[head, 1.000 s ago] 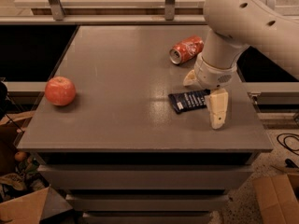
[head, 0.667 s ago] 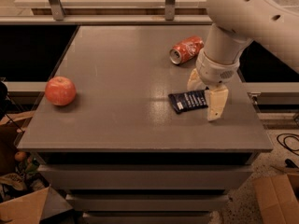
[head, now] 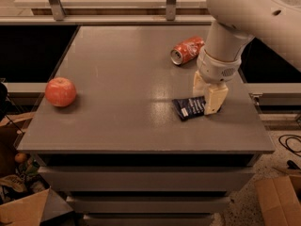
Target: Move rxbar blueberry near apple
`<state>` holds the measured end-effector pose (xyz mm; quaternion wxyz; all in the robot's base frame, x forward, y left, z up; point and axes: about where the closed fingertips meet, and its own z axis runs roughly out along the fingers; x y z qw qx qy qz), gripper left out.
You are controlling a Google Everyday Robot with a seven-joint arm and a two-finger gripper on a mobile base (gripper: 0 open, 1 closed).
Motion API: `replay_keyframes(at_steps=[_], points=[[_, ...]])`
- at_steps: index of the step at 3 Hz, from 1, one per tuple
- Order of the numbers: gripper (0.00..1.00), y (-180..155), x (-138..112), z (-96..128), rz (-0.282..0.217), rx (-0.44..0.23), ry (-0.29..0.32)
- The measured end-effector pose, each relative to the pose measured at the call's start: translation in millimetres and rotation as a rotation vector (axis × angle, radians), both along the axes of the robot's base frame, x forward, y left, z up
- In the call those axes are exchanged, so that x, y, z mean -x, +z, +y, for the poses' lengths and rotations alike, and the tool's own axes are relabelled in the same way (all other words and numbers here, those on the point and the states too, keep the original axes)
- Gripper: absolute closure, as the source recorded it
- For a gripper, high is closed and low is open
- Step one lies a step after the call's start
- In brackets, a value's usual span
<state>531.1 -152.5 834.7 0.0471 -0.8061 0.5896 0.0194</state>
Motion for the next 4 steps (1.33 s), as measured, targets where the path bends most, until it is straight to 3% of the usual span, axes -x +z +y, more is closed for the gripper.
replay_keyframes(at_steps=[1, 3, 4], points=[[1.0, 3, -21, 5, -0.035, 0.006, 0.002], [1.0, 41, -54, 8, -0.16, 0.024, 0.015], [1.0, 41, -54, 8, -0.16, 0.024, 0.015]])
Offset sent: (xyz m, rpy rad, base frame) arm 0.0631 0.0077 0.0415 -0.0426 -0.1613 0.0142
